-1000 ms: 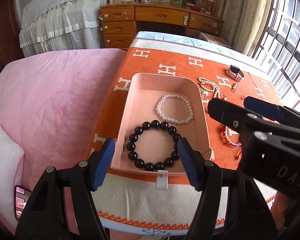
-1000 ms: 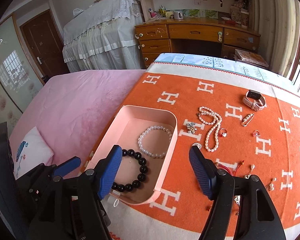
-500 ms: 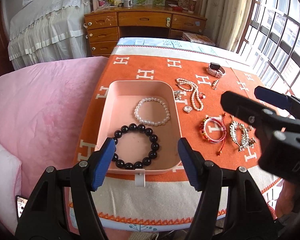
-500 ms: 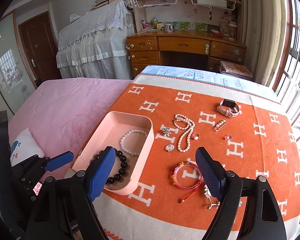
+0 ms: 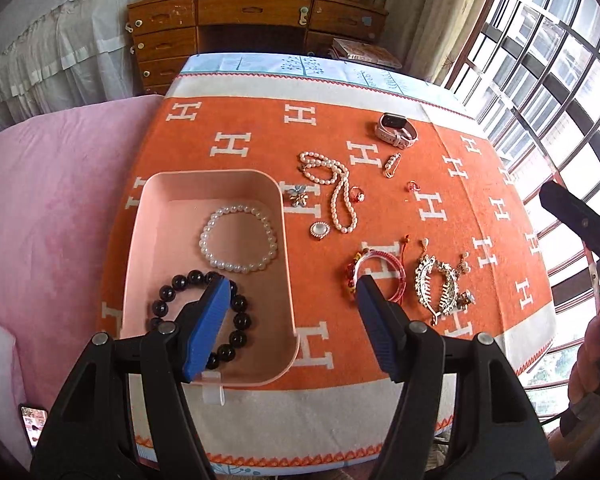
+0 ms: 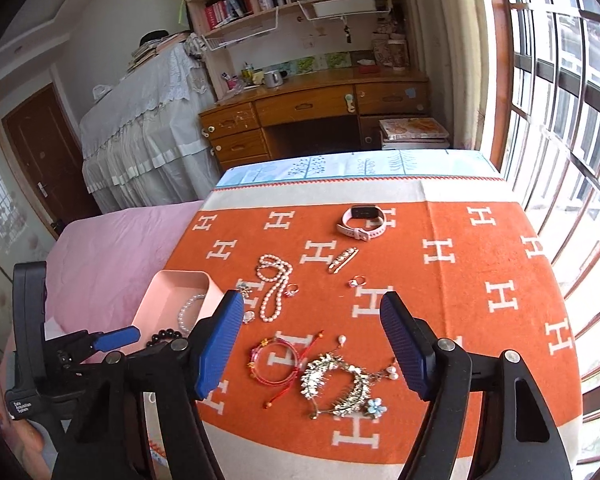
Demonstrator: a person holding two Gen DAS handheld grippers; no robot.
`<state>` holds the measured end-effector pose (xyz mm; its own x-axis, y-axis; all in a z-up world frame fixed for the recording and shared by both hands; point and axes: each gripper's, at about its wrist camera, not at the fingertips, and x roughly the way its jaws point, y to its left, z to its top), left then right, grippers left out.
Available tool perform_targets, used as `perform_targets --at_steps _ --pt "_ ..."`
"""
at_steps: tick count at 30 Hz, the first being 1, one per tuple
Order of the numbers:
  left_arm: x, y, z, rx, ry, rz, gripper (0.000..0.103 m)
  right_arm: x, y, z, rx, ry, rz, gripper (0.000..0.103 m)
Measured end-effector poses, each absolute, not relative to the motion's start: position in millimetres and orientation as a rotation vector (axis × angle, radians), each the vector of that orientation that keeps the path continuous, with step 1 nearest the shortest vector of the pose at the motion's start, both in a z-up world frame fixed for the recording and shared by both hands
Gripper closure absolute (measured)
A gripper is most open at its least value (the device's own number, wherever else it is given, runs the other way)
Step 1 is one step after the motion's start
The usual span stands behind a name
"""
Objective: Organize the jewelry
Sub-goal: 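Open both tools and lift them away from the pink box, then grasp the long pearl necklace with the left tool and lift it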
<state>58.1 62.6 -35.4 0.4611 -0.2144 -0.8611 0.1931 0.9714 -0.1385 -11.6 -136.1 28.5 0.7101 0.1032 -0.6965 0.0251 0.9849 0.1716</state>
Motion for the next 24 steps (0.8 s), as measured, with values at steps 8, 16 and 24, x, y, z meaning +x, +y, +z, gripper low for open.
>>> perform_targets --at_steps 8,16,24 --pt "109 14 -26 0.08 1.062 -0.297 0.04 4 -191 9 0.245 0.86 -0.037 0.03" --pt "170 -7 -57 0.046 1.217 -0.313 0.04 17 -218 -22 0.333 0.938 -0.039 0.031" --pt "213 -13 -85 0.005 1.32 -0.302 0.046 34 -218 -54 0.368 0.995 -0.017 0.031"
